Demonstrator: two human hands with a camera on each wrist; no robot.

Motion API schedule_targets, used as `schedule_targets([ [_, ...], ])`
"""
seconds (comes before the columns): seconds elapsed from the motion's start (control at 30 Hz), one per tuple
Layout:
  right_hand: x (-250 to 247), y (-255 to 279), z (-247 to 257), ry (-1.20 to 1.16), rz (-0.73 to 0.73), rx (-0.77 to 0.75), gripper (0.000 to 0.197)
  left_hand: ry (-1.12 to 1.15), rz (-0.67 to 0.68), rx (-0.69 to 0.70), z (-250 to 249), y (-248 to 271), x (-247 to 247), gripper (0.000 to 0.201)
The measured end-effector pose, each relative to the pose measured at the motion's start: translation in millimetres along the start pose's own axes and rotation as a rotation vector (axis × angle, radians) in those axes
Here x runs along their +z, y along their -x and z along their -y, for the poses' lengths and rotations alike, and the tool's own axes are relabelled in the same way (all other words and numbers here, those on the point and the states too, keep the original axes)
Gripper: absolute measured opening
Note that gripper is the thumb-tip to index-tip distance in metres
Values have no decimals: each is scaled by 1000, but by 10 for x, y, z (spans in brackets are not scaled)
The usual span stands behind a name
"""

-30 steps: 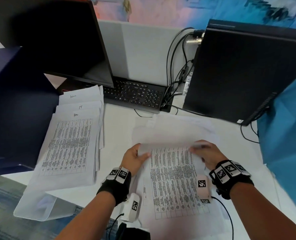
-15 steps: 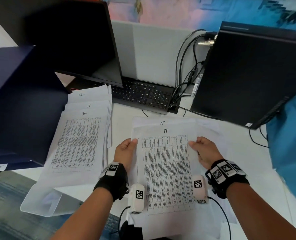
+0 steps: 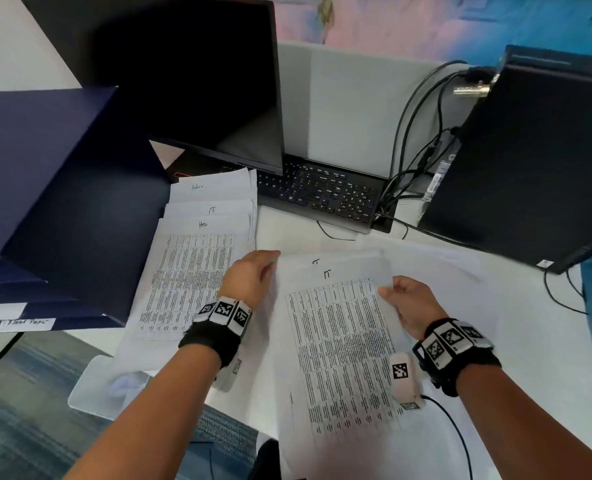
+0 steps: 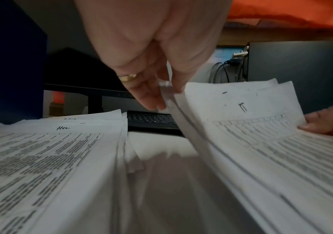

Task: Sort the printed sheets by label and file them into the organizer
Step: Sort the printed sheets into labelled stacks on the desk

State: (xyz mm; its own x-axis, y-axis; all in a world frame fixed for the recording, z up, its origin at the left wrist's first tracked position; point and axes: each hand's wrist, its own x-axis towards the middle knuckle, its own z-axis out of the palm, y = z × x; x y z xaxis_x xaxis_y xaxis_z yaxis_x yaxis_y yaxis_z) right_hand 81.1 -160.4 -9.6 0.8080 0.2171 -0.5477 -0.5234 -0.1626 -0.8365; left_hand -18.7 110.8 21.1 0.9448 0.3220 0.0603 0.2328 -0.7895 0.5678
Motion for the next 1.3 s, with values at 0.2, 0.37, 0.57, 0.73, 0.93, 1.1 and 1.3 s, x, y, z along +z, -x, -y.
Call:
schedule_targets([
  [0.2, 76, -63, 32, -74, -38, 59, 9, -160, 118, 95, 101, -8, 9, 45],
  [0.37, 95, -111, 30, -75, -47, 78, 9, -55, 154, 66, 169, -38, 24, 39],
  [0.57, 103, -152, 5, -136, -41, 67, 12, 546, 167, -176, 232, -60, 111, 19],
  [0.73, 102, -192, 18, -69, 19, 68, 15, 658, 220, -190, 247, -47, 183, 42],
  [0.93, 199, -233, 98, -4, -1, 40, 12, 852, 132, -343, -16, 67, 120, 20],
  [1.1, 291, -265, 176, 180, 8, 19, 20, 930, -58, -466, -101, 1, 151, 22],
  [1.3, 309, -251, 116, 410, 71, 77, 32, 809, -69, -504, 49, -105, 193, 28],
])
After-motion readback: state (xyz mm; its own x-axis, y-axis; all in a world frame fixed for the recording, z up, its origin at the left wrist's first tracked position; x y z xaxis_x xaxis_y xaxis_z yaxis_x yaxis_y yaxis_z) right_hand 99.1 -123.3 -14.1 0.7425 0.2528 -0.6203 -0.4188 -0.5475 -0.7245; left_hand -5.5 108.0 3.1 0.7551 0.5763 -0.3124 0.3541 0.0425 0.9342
